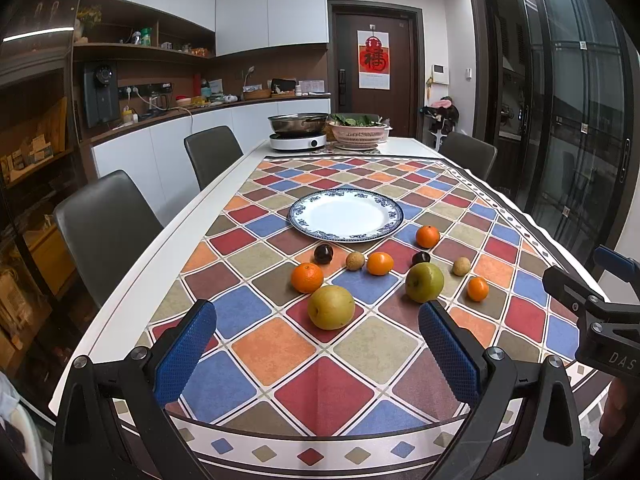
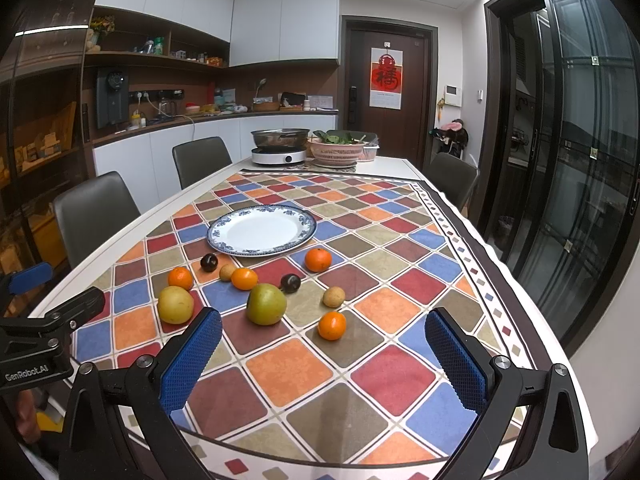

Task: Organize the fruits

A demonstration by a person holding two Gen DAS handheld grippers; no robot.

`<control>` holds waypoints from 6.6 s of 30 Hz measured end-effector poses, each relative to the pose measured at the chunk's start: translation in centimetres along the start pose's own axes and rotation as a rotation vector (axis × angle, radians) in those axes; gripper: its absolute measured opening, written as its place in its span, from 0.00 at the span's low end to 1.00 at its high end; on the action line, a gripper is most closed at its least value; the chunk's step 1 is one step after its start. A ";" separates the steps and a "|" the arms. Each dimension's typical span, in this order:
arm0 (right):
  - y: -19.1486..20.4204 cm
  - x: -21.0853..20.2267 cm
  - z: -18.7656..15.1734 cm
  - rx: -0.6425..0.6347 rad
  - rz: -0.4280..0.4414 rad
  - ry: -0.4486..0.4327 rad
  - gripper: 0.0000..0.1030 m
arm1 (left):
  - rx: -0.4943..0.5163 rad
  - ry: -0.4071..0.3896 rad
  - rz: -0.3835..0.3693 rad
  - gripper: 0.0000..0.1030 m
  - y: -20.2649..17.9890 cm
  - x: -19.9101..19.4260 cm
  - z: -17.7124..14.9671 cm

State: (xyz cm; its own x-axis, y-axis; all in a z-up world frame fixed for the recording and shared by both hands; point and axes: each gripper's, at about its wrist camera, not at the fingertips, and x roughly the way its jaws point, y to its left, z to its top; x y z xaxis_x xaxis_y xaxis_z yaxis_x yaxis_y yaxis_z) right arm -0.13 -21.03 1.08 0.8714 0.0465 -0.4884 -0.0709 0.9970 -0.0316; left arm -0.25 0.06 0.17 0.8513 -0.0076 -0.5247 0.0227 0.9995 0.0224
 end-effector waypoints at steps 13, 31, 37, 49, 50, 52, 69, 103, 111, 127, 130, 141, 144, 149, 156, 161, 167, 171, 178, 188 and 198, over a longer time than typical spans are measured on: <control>0.0 0.1 0.0 0.000 0.000 0.000 0.99 | 0.001 -0.001 0.001 1.00 0.0 0.0 -0.1; 0.0 0.1 0.0 -0.001 0.000 -0.001 0.99 | 0.002 -0.002 0.002 1.00 0.0 0.0 0.0; 0.0 0.1 0.0 0.000 0.000 -0.001 0.99 | 0.002 -0.002 0.003 1.00 0.0 0.0 0.0; 0.0 0.2 -0.1 -0.001 0.000 0.000 0.99 | 0.003 0.001 0.004 1.00 0.0 0.0 0.0; 0.0 0.3 -0.1 -0.001 0.000 0.001 0.99 | 0.002 0.002 0.004 1.00 0.0 0.0 0.0; 0.0 0.4 -0.2 -0.001 0.001 0.005 0.99 | 0.004 0.008 0.005 1.00 0.1 0.1 0.0; 0.1 4.4 -0.6 -0.010 0.022 0.133 0.99 | 0.013 0.099 0.023 1.00 0.6 4.1 -0.3; -1.4 17.1 -1.3 0.049 0.009 0.418 0.89 | 0.079 0.340 -0.068 0.80 -0.4 15.8 0.4; -1.7 18.5 -1.6 0.063 0.030 0.448 0.72 | 0.086 0.370 -0.102 0.65 -0.8 17.2 0.3; -1.4 19.1 -1.4 0.038 0.051 0.458 0.32 | 0.088 0.359 -0.116 0.49 -0.9 17.7 0.1; -1.3 18.9 -1.4 0.039 0.057 0.454 0.32 | 0.081 0.359 -0.119 0.49 -0.8 17.7 0.1; -0.5 17.2 -0.3 0.004 0.067 0.402 0.32 | 0.055 0.340 -0.142 0.48 -0.6 16.6 0.4; -0.4 16.8 0.0 -0.002 0.072 0.389 0.32 | 0.056 0.328 -0.149 0.48 -0.6 16.1 0.8; -0.3 16.0 0.7 -0.016 0.088 0.360 0.32 | 0.058 0.300 -0.157 0.48 -0.4 15.2 1.7; 0.3 15.0 2.5 -0.044 0.133 0.310 0.32 | 0.061 0.256 -0.177 0.48 -0.2 14.1 3.4; 0.9 14.9 4.3 -0.036 0.196 0.285 0.32 | 0.054 0.230 -0.185 0.48 0.2 14.0 4.9; 1.7 16.1 6.1 -0.043 0.250 0.275 0.32 | 0.063 0.208 -0.186 0.48 0.7 14.7 6.7; 2.2 17.2 7.6 -0.055 0.274 0.264 0.32 | 0.061 0.202 -0.192 0.48 1.0 15.6 7.9; 2.7 19.3 10.1 -0.080 0.291 0.244 0.32 | 0.075 0.193 -0.205 0.48 1.1 17.8 10.3; 3.0 24.9 13.1 -0.084 0.314 0.287 0.32 | 0.091 0.218 -0.225 0.48 1.5 23.0 13.9; 3.7 31.7 15.0 -0.095 0.313 0.369 0.32 | 0.073 0.314 -0.252 0.48 1.9 30.1 15.7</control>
State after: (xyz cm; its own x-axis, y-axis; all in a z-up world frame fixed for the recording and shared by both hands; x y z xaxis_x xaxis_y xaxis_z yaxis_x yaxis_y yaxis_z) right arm 34.50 -14.89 -1.48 0.5725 0.3007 -0.7628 -0.3605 0.9279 0.0951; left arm 33.64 1.20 -2.22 0.6134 -0.2310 -0.7553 0.2566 0.9627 -0.0860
